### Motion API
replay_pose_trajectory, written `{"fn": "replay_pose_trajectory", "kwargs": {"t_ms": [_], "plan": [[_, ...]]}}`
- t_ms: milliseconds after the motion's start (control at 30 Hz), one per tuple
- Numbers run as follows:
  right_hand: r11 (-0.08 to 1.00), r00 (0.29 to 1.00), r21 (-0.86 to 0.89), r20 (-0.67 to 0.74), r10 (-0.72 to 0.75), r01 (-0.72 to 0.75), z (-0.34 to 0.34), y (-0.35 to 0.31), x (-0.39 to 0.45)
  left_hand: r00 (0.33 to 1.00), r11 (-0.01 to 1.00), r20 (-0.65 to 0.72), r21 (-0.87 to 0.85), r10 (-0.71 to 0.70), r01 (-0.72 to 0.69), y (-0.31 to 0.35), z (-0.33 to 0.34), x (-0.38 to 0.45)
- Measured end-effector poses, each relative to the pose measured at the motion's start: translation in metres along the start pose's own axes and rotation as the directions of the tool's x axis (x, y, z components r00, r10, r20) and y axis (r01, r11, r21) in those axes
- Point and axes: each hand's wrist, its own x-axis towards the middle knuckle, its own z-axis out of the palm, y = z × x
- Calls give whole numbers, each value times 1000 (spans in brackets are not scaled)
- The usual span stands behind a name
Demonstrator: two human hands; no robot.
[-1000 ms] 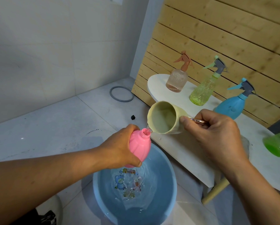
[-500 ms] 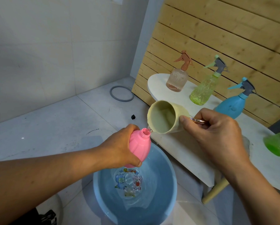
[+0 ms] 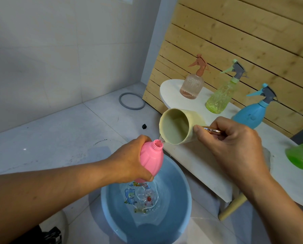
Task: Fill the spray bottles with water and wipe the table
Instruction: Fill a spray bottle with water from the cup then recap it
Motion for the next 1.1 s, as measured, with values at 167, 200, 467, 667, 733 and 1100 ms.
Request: {"fn": "replay_pose_trajectory", "kwargs": {"t_ms": [167, 200, 467, 667, 733, 1100], "plan": [[999, 999, -17, -13, -35, 35, 0, -1, 0, 1000, 1000, 5, -8, 3, -3, -1, 0, 0], [999, 999, -24, -14, -45, 44, 0, -1, 0, 1000, 1000, 6, -10, 4, -4, -1, 0, 0], [991, 992, -63, -34, -122, 120, 1, -2, 0, 1000, 1000, 4, -17, 7, -7, -2, 1, 0], [978, 983, -115, -34, -180, 175, 1, -2, 0, 1000, 1000, 6, -20, 13, -13, -3, 1, 0], [974, 980, -125, -34, -196, 190, 2, -2, 0, 1000, 1000, 3, -16, 14, -14, -3, 2, 0], [952, 965, -174, -15, -260, 254, 0, -8, -1, 1000, 1000, -5, -9, 10, -10, -4, 2, 0]]}}
